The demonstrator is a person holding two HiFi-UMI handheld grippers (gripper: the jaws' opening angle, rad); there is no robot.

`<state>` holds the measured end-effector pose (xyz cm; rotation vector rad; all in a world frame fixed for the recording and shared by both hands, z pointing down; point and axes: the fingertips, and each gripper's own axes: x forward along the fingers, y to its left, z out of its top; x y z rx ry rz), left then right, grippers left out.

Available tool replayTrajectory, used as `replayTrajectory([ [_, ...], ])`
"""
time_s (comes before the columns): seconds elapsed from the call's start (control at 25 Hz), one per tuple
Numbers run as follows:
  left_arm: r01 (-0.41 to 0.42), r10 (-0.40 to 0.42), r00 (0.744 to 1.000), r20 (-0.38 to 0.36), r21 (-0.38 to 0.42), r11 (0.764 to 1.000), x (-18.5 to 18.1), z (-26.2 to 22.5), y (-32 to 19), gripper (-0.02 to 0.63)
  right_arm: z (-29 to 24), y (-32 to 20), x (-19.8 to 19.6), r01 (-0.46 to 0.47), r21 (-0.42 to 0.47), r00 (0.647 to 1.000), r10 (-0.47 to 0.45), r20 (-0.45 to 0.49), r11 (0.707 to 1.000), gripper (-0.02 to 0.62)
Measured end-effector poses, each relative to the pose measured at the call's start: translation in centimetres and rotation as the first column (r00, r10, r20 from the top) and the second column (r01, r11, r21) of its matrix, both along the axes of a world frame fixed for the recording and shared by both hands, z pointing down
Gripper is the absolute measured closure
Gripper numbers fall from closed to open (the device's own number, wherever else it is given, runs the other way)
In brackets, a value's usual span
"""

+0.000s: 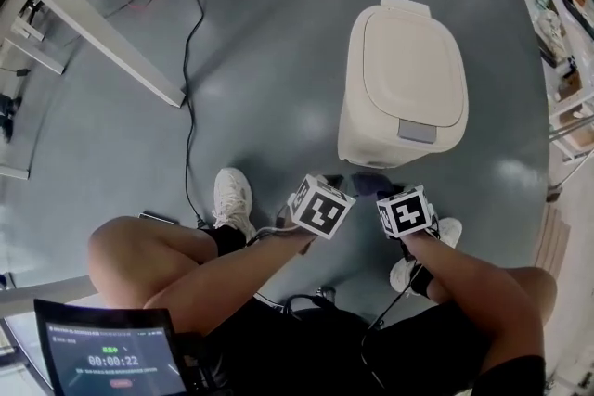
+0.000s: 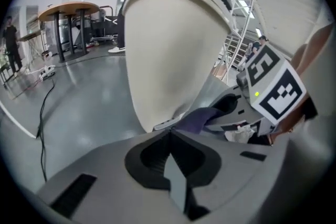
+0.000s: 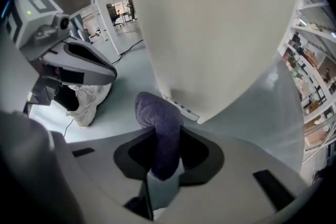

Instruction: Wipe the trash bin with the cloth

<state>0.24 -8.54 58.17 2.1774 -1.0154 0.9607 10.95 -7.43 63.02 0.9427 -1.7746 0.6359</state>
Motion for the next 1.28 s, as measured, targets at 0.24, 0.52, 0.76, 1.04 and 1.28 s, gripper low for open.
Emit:
replayTrajectory([
  [0.24,0.141,-0.142,0.990,-0.027,-0.031,0.990,-5.1,0.5,-0.8,0.609,1.3,-1.6,-4.9,0.062,-0.004,0.998,-0.062,0.007,0.998,0.504],
  [0.52,0.204,-0.204,0.979,-0.017,-0.002,0.979,-7.3,0.5,-2.2,0.609,1.8,-4.3,-6.1,0.065,0.023,0.998,-0.065,0.010,0.998,0.503],
  [0.76,0.208,-0.208,0.978,0.008,-0.003,0.978,-7.9,0.9,-2.4,0.609,2.0,-3.9,-6.5,0.086,0.014,0.996,-0.086,0.001,0.996,0.504],
  [1.04,0.126,-0.126,0.992,0.022,-0.018,0.992,-5.7,0.8,-2.3,0.609,1.3,-3.6,-4.8,0.083,-0.001,0.997,-0.083,-0.011,0.997,0.503],
  [1.28,0.077,-0.076,0.996,0.042,-0.030,0.997,-3.7,1.9,-2.7,0.609,2.0,-4.2,-0.3,0.008,-0.017,1.000,-0.008,-0.008,1.000,0.503],
])
